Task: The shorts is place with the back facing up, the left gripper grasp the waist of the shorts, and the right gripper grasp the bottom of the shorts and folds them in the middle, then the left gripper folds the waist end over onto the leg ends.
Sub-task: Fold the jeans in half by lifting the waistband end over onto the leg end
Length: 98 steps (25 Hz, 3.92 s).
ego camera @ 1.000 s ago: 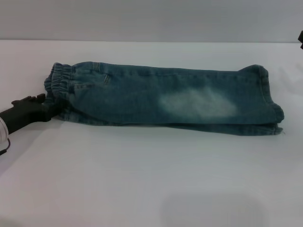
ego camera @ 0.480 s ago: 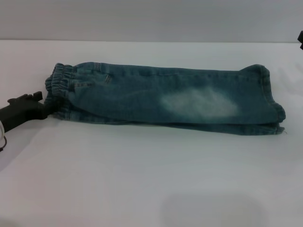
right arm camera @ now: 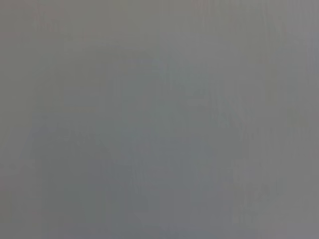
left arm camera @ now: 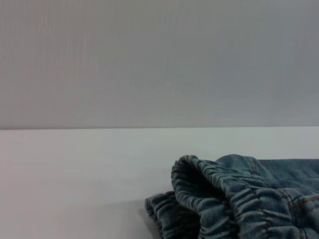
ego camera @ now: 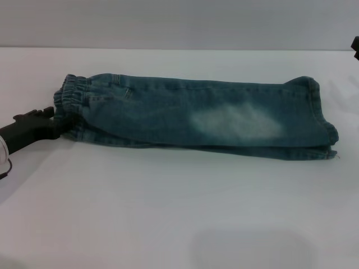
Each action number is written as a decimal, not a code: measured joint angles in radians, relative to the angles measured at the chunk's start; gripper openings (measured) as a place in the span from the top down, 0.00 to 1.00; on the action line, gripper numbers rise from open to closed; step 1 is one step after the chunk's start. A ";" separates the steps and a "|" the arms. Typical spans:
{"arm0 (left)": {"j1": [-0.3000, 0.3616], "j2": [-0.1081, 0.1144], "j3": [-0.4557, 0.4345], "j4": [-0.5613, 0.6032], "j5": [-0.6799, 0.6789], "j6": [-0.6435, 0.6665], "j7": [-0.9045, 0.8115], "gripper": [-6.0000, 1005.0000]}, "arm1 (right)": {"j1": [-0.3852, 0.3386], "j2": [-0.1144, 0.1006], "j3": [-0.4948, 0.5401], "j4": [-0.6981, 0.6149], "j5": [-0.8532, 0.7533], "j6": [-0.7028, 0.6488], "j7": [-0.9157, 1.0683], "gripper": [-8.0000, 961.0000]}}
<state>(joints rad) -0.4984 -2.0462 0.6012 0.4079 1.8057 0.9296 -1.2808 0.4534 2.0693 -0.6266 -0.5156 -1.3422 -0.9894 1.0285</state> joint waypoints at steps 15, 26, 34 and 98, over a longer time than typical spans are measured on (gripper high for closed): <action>0.008 -0.004 0.000 -0.023 0.000 0.065 -0.018 0.30 | -0.004 0.000 -0.004 0.002 0.000 0.000 -0.001 0.41; 0.013 0.002 0.000 -0.019 0.005 0.171 -0.016 0.32 | -0.012 0.001 0.001 0.008 0.000 -0.013 -0.001 0.41; 0.013 0.006 0.027 -0.017 0.015 0.182 -0.007 0.53 | -0.015 0.002 0.001 0.008 0.000 -0.015 -0.001 0.41; -0.024 0.044 0.181 0.030 0.091 0.237 -0.248 0.27 | -0.002 0.000 -0.003 0.021 0.000 -0.014 -0.007 0.41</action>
<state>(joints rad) -0.5227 -2.0026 0.7823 0.4384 1.8969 1.1668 -1.5288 0.4510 2.0692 -0.6295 -0.4951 -1.3422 -1.0033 1.0215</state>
